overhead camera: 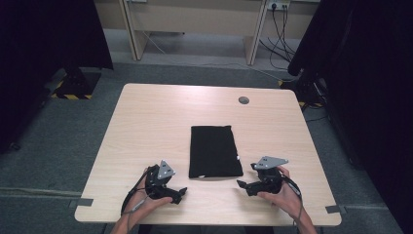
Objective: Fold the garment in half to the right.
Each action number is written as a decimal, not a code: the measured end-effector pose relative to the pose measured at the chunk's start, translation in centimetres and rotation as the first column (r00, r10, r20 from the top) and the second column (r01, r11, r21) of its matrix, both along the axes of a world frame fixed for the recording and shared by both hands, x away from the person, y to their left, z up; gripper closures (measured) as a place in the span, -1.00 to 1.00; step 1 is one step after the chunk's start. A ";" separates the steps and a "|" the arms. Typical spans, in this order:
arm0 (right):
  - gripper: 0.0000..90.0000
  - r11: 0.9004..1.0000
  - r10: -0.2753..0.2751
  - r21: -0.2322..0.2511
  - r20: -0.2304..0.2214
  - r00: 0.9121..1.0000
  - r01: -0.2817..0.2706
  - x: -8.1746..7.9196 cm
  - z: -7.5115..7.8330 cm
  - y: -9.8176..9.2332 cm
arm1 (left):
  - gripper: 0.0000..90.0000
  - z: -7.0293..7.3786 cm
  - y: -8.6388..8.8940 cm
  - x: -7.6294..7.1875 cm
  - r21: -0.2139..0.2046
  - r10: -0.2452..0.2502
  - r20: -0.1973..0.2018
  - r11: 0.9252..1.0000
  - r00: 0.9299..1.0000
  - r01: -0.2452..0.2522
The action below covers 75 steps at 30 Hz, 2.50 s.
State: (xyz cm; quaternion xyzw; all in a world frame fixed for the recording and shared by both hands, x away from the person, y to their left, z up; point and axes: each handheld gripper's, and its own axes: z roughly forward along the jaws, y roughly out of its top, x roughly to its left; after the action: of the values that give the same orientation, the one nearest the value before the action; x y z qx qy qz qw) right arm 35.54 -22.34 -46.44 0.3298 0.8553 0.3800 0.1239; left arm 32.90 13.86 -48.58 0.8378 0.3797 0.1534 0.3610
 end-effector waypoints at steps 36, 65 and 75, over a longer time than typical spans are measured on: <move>-0.68 0.994 -0.091 -0.062 -0.011 0.996 0.090 -2.7 -1.3 -2.5 | -1.00 0.0 0.0 0.0 0.000 0.000 0.000 1.000 1.000 0.000; -0.69 0.988 -0.146 -0.047 0.005 0.989 0.147 -5.3 -1.5 -4.2 | -1.00 0.0 0.0 -0.1 0.001 -0.001 -0.001 1.000 1.000 0.001; -0.69 0.987 -0.153 -0.044 0.008 0.988 0.154 -6.3 -1.5 -4.5 | -1.00 0.0 0.2 -1.1 0.000 0.007 -0.001 1.000 1.000 -0.007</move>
State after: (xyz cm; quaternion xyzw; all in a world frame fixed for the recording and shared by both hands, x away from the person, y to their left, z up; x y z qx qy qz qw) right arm 29.20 -26.89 -47.91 0.3910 0.8354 0.3508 0.1620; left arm 31.83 14.05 -48.58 0.8364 0.3830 0.1544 0.3604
